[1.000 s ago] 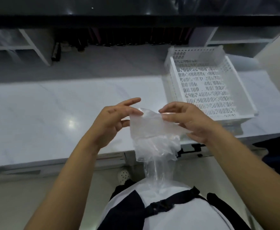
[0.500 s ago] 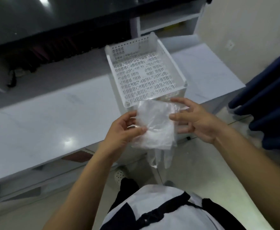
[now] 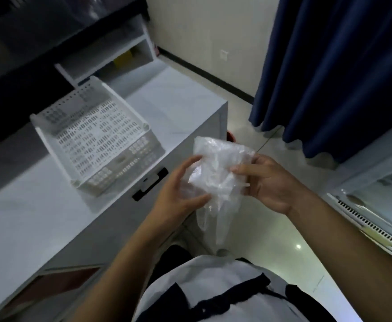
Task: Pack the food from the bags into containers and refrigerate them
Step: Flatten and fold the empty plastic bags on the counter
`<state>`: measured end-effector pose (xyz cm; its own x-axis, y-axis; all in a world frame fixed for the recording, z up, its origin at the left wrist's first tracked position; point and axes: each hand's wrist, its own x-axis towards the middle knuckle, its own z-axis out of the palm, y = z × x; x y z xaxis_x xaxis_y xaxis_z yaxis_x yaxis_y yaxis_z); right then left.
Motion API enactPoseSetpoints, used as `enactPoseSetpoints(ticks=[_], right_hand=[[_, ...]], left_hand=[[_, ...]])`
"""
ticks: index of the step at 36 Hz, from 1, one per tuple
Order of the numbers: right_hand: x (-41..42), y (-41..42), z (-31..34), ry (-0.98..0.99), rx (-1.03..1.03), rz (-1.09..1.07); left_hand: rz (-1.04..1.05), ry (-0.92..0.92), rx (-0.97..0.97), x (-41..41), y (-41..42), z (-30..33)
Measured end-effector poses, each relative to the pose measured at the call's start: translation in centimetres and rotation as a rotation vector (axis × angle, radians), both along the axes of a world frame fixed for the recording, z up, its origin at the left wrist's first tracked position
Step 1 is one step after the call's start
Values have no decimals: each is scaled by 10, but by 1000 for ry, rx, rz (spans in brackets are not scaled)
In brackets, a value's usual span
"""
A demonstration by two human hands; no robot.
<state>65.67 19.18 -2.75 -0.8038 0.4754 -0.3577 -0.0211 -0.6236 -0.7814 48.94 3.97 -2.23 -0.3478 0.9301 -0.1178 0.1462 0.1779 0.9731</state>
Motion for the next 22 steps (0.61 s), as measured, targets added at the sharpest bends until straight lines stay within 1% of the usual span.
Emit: enactPoseSetpoints(ticks=[1,4,5,8,9,10,12,13,14,18,20,22], right_hand=[[7,3,-1,-15,9,-26],[19,9,-5,-106,131,-143],[23,11,-6,-143,193,-186],[30,16,-7,-184,304,-280],[32,18,-8,-182,313,-293],[34,19,-9,-178,318,-298],[37,24,-10,-168,320,-294],[38,28,-10,-163,317,-291],[39,33,-11,-162,313,-290],[41,62,-12,-178,257,-326],[42,83,-12,-209,230,-342],[40,104,-12,-263,216,-355]], left_hand=[[-27,18,-23,4,7,1],[-137,330,-160,11,24,-4],[-156,392,-149,14,30,-4],[-127,424,-15,27,53,-4],[-125,398,6,31,62,-6],[-137,318,15,36,72,-7],[-186,21,37,44,93,-11],[-200,-100,55,48,103,-13],[-208,-178,72,50,113,-17],[-265,-343,95,48,151,-31],[-287,-376,76,42,174,-38],[-279,-368,49,35,197,-46]])
